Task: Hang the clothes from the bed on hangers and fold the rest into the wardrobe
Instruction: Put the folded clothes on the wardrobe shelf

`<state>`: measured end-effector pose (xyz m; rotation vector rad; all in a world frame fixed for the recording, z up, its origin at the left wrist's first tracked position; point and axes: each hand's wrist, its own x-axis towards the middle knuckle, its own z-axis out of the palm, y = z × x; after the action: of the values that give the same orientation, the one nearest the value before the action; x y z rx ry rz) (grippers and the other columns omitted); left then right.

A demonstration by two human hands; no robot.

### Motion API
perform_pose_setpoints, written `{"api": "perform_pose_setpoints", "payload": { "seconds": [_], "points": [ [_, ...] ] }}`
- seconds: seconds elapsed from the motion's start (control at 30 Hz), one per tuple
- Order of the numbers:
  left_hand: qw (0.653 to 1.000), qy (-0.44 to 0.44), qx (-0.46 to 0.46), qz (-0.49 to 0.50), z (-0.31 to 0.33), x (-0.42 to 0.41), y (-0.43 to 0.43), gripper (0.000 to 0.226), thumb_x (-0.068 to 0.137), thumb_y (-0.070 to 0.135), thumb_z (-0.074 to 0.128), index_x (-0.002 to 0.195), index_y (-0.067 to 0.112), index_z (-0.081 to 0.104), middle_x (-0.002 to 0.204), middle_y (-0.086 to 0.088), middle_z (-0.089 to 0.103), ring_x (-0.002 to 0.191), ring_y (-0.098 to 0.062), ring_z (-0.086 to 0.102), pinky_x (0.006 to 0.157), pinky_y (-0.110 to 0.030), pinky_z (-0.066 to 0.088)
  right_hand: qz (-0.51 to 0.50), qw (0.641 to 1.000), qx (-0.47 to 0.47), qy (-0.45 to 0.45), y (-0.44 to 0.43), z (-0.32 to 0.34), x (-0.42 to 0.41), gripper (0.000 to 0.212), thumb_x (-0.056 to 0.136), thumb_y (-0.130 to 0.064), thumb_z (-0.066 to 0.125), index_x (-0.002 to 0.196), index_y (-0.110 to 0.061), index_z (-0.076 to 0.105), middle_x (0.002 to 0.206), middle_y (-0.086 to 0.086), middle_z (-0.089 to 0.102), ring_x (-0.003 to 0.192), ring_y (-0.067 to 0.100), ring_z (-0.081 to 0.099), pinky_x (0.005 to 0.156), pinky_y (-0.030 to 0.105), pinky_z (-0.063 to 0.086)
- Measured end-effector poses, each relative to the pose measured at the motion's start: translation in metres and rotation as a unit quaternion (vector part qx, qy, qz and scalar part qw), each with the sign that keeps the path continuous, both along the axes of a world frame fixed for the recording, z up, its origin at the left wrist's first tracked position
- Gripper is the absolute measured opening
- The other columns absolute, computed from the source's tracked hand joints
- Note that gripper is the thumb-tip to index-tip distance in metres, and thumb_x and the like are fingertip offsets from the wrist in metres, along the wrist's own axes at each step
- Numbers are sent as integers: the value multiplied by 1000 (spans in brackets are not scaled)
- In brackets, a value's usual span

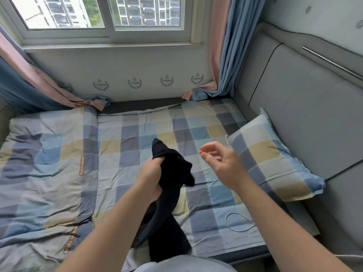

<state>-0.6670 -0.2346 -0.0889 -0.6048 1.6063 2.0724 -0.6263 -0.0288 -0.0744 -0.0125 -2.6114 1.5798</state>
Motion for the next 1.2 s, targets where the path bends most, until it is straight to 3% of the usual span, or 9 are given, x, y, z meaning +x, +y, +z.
{"api": "perform_pose_setpoints", "payload": {
  "seconds": [0.13,0.2,0.33,0.43,0.5,0.63,0.73,0.97,1.2],
  "points": [
    [992,-26,108,52,27,-4,0,39,105,24,41,125,-3,61,118,-23,70,115,-34,65,104,-45,49,57,989,-57,-125,-31,-46,22,29,91,-34,72,116,-32,59,113,-16,67,108,-4,60,97,28,49],
    [991,-18,126,43,40,-5,2,41,106,26,38,122,-3,62,113,-22,72,110,-31,68,93,-42,54,75,979,-85,-168,-45,-64,29,49,85,-39,76,127,-36,52,124,-21,61,118,-7,53,100,26,45],
    [985,-28,165,40,63,-5,9,41,107,30,37,114,-1,63,106,-18,74,102,-28,70,78,-38,55,54,975,-65,-207,-56,-77,33,68,75,-55,73,135,-41,44,117,-30,59,105,-15,54,86,14,42],
    [977,-27,206,53,76,-6,15,40,107,28,37,114,-2,63,108,-18,74,99,-28,71,76,-38,56,38,972,-12,-231,-56,-84,32,48,86,-49,67,130,-34,57,107,-25,63,97,-2,58,81,20,44],
    [971,-19,232,61,81,-8,18,39,107,27,40,121,-2,62,118,-19,71,107,-29,69,89,-40,54,9,974,9,-227,-54,-86,30,16,97,-36,60,101,-21,66,90,-8,68,85,11,62,71,27,47],
    [968,10,244,48,77,-16,13,39,101,26,54,131,1,58,128,-15,67,120,-29,63,109,-40,44,-21,974,-86,-208,-42,-81,31,28,101,-18,57,92,8,65,80,7,60,79,17,55,69,31,41],
    [982,54,179,-11,57,-19,5,38,101,35,54,131,11,59,131,-8,66,125,-26,60,112,-45,40,-49,969,-180,-164,-33,-62,32,16,100,-13,59,90,-6,71,77,-6,69,75,7,64,68,15,48],
    [987,98,29,-120,-6,6,-3,49,93,39,66,139,24,55,125,8,70,123,-18,60,102,-40,47,-88,960,-246,-96,-22,-12,21,21,99,-24,62,84,-15,74,76,-2,75,72,10,72,62,23,55],
    [907,238,-152,-313,-43,47,3,46,71,44,79,115,42,65,111,17,73,105,-2,68,84,-20,54,-43,961,-267,-50,-34,31,20,23,98,-28,62,82,-20,76,87,7,75,87,23,73,83,45,61]
  ]
}}
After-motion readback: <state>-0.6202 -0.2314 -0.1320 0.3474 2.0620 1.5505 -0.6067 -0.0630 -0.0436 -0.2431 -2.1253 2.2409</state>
